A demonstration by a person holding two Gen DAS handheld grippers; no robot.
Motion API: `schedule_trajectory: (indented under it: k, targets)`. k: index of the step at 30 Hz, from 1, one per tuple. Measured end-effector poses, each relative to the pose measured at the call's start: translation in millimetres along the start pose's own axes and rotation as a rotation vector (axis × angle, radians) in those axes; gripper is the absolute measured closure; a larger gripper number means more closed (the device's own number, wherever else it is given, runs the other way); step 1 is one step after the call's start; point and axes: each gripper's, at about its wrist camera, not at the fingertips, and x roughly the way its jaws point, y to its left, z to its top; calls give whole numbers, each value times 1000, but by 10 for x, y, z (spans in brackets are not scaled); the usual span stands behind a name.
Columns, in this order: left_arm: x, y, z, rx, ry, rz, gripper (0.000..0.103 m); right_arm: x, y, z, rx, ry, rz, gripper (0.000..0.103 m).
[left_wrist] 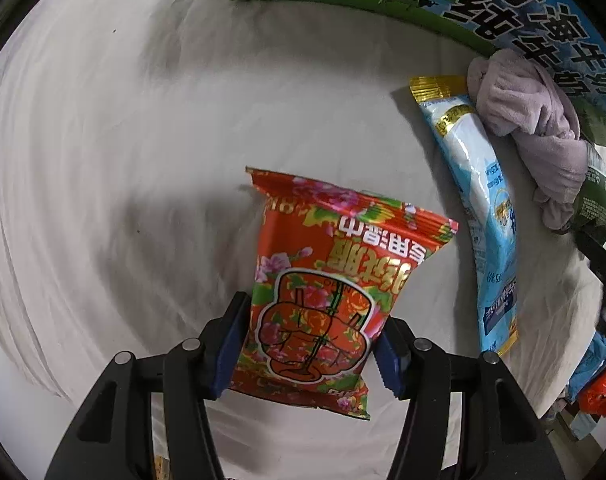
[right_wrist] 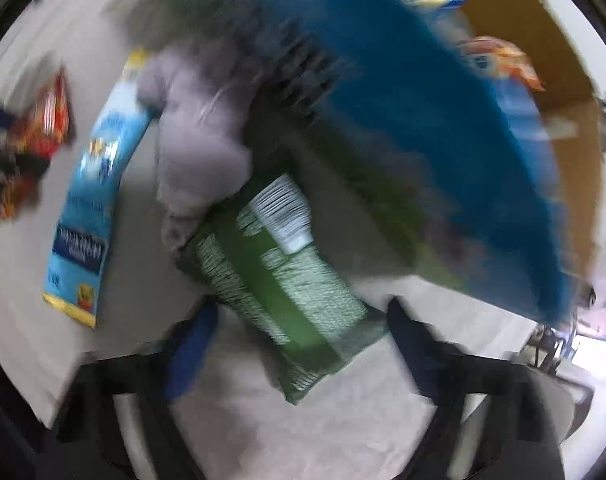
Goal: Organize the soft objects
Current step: 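Lift the red bag with the left tool while the right grasps the green bag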
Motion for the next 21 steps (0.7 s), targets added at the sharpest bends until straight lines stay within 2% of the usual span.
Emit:
schedule_trajectory:
  k: [1, 2, 4, 6, 7, 8, 9, 10, 11, 12, 14, 16, 17, 20, 21]
  targets:
    - [12, 0, -16, 0, 2, 1, 48, 34, -11, -3, 9, 12, -24, 42]
    - [10, 2, -34, -1, 2, 2, 48, 35, -35, -12, 31, 16, -5, 48]
    - [19, 2, -80, -1, 2, 0, 48, 23, -151, -59, 156, 66, 94, 53]
    - [31, 14, -111, -6, -1, -7, 48, 52, -298, -201, 352, 166, 289, 55]
    - [39, 24, -131, -11, 0, -14, 48, 87, -339, -258, 421, 205, 356, 55]
    - [54, 39, -149, -19, 1, -25, 48, 153, -385, -372, 533, 259, 502, 54]
    - [75, 61, -162, -33, 4, -39, 48, 174, -402, -426, 577, 261, 584, 54]
    - [92, 81, -172, -44, 6, -47, 48, 171, -422, -451, 598, 247, 606, 46]
    - [115, 102, -181, -59, 6, -58, 46, 154, -445, -458, 605, 227, 577, 37]
    - [134, 117, -186, -69, 3, -64, 45, 113, -476, -457, 606, 186, 512, 35]
    - [140, 117, -169, -64, -4, -59, 45, 45, -452, -564, 575, 121, 436, 35]
    - [110, 101, -94, -52, -10, -50, 46, 93, -395, -544, 556, 126, 395, 36]
    - [112, 98, -105, -48, -13, -44, 54, 121, -315, -533, 560, 138, 388, 44]
    - [80, 86, -173, -52, -35, -32, 56, 175, -196, -569, 668, 165, 409, 51]
    - [65, 92, -204, -55, -40, -26, 56, 181, -190, -608, 720, 182, 455, 53]
